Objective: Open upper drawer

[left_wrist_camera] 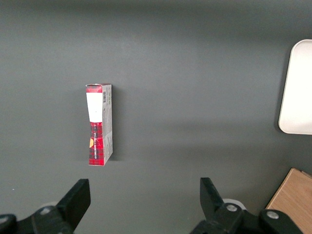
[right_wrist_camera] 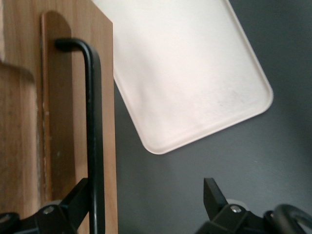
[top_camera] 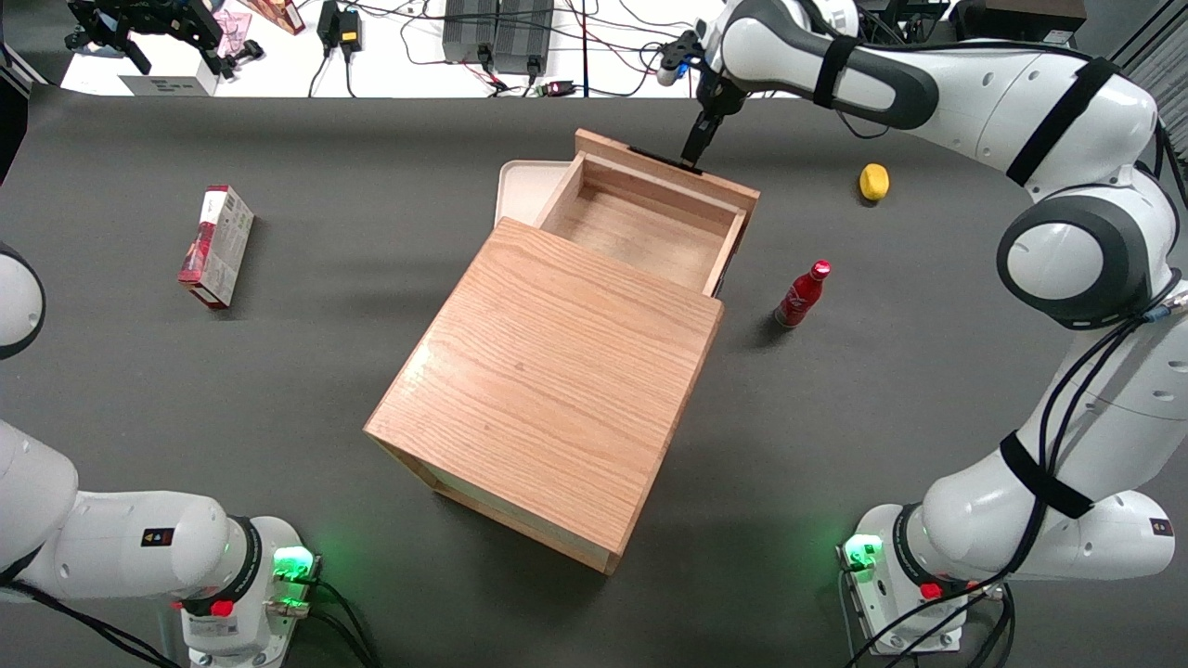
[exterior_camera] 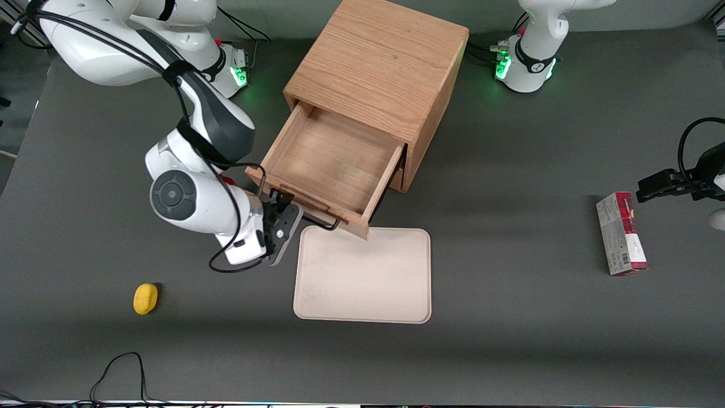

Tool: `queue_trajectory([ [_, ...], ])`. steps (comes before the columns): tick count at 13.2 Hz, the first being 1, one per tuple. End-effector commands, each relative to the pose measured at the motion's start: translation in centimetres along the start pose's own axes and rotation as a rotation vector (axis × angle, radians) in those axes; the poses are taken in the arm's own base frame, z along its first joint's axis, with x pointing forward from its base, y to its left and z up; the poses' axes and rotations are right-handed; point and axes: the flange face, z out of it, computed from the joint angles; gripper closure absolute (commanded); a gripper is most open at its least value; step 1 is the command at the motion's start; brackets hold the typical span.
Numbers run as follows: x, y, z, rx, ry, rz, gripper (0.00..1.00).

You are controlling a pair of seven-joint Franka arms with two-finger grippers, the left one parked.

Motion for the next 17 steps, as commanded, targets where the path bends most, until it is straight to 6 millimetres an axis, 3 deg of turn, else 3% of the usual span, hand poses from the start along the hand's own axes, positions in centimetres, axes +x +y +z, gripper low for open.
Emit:
queue_trajectory([
  [1,0.0,1.3,-0.3,-0.016,-0.006,-0.031,0.00],
  [4,0.1,1.8,-1.4,-0.043,0.005,-0.027,0.00],
  [6,-0.3,2.8,-5.0,-0.146,0.015,-0.019,0.00],
  [8,-0.6,4.2,-10.5,-0.237,0.087,0.001,0.00],
  [9,-1.0,4.7,-12.2,-0.256,0.110,0.009,0.00],
  [11,-2.6,3.9,-15.3,-0.268,0.092,0.042,0.00],
  [13,-6.8,4.0,-18.2,-0.217,0.037,0.244,0.00],
  [15,-13.1,4.6,-21.5,-0.119,0.059,0.508,0.00],
  [17,-18.6,2.6,-22.5,-0.136,0.019,0.696,0.00],
])
